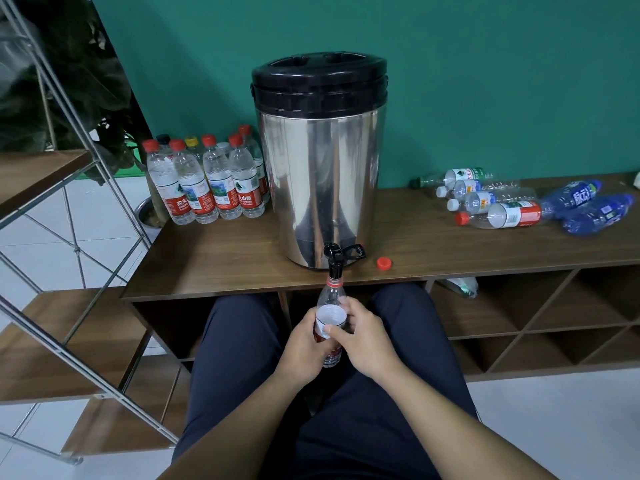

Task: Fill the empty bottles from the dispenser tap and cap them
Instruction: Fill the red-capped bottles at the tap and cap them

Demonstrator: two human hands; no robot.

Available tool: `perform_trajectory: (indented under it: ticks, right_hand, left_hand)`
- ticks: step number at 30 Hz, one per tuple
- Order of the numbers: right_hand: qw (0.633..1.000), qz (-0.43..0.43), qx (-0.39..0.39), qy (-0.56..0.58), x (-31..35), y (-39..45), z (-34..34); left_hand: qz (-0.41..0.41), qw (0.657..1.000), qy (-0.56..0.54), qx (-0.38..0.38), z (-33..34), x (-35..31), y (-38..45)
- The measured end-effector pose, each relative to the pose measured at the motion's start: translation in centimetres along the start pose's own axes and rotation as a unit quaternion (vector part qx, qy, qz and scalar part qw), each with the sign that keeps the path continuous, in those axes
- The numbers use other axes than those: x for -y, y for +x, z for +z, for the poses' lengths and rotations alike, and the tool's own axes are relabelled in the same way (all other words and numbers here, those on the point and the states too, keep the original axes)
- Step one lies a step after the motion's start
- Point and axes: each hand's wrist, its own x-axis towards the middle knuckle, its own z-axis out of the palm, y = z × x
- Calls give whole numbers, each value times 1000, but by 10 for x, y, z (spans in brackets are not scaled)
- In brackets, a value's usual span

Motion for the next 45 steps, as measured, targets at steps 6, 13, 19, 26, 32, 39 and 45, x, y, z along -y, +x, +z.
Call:
perform_trajectory:
  ticks: [6,13,19,26,32,39,45]
  right_hand:
    - [1000,4,1,8,0,0,0]
    - [1000,4,5,11,1,-1,0]
    - [1000,0,-1,16,3,-2,-1]
    - [1000,-2,-4,14,5,-3,-1]
    - [1000,-2,-5,9,7,-4,-1]
    - [1000,4,-4,3,8,-5,-2]
    - [1000,6,-8,5,6,-3,-1]
  left_hand:
    - [6,1000,6,-1,0,1,0]
    - [7,1000,8,-2,0,-1,0]
    - [5,1000,8,-6,0,-3,-1]
    - [1,1000,5,-7,0,-3,-1]
    - [2,1000,8,-5,0,-1,-1]
    - [4,1000,7,-4,-1,-2,-1]
    - [8,1000,-1,-3,-1,-2,-1]
